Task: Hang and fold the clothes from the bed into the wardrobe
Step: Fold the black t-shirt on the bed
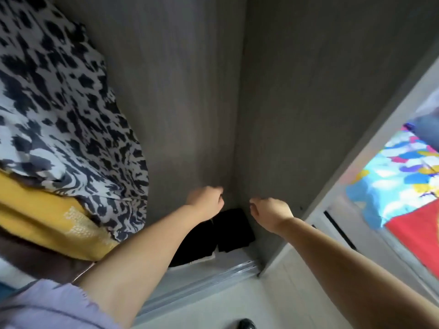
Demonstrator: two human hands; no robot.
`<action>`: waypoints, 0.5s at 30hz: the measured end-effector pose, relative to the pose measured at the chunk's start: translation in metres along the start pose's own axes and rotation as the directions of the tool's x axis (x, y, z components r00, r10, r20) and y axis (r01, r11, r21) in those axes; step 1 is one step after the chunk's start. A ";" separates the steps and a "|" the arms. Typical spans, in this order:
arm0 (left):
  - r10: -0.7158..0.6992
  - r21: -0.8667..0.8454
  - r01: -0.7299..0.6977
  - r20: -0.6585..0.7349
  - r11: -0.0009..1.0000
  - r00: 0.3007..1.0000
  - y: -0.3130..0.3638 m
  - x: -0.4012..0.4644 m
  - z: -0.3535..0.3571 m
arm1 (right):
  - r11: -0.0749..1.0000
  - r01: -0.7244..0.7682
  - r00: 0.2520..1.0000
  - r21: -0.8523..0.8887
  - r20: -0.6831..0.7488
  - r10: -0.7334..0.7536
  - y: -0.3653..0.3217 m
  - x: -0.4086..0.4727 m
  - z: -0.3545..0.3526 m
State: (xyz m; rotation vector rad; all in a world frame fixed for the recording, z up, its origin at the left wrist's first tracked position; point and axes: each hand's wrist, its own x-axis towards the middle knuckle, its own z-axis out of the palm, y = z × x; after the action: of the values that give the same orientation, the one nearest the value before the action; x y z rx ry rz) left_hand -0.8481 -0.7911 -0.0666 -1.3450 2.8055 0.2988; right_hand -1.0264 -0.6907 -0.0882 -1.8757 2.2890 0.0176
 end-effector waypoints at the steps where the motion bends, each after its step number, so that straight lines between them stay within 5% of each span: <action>1: 0.062 0.010 -0.063 0.016 0.998 0.998 0.016 -0.003 0.001 | 1.000 -0.025 1.000 -0.012 -0.008 0.025 0.010 -0.017 -0.001; 5: 0.326 0.049 -0.333 0.114 0.942 0.939 0.092 -0.017 0.012 | 0.987 -0.161 0.987 -0.026 0.005 0.161 0.055 -0.090 -0.002; 9: 0.561 0.064 -0.582 0.196 0.811 0.804 0.188 -0.032 0.023 | 0.940 -0.340 0.940 -0.023 0.016 0.340 0.114 -0.171 -0.016; 15: 0.758 0.065 -0.773 0.162 0.631 0.632 0.361 -0.037 0.021 | 0.795 -0.606 0.794 -0.027 -0.067 0.604 0.222 -0.301 -0.040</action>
State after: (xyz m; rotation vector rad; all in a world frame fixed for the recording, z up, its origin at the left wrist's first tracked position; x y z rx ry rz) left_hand -1.1058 -0.5387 -0.0241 -0.0012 3.0414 0.1759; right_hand -1.1911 -0.3579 -0.0277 -1.0788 2.8450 0.1078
